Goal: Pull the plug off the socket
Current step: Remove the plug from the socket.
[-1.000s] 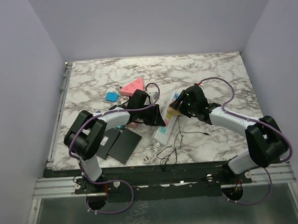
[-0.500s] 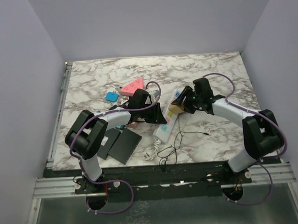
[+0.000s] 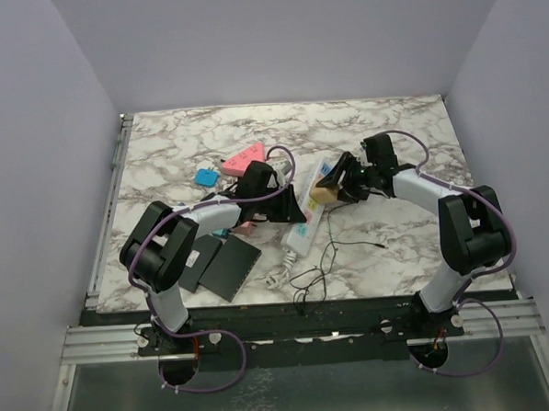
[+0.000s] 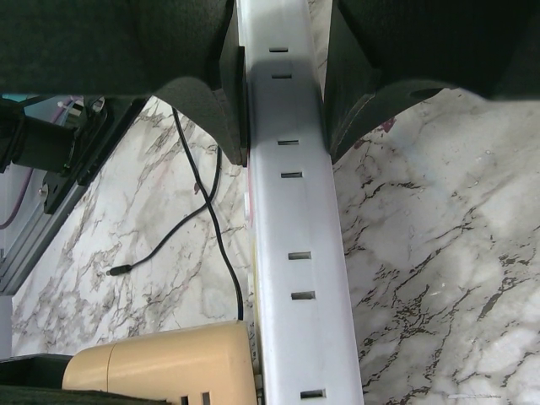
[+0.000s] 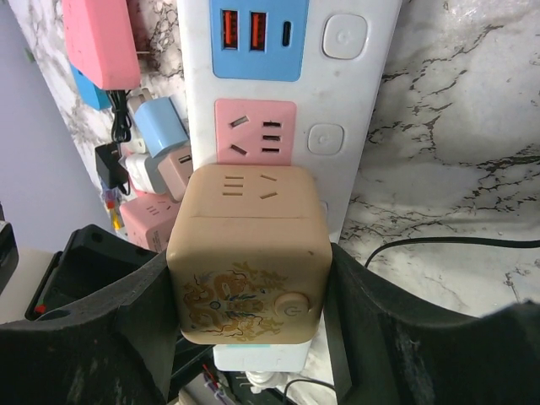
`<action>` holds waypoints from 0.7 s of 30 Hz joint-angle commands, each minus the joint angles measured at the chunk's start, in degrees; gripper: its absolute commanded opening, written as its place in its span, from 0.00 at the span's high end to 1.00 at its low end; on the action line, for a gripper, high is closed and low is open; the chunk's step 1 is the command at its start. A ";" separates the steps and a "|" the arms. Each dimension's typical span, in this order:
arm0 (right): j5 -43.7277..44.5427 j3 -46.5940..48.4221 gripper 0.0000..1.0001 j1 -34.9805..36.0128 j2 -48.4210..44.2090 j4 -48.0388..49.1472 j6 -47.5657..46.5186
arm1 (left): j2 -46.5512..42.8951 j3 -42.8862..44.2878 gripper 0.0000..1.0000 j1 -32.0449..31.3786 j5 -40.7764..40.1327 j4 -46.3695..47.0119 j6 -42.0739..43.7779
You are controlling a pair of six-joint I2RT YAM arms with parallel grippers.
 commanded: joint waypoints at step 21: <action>29.88 -18.35 1.00 12.59 -18.28 13.25 7.48 | 0.64 -2.92 1.00 -0.33 -4.86 -10.47 5.70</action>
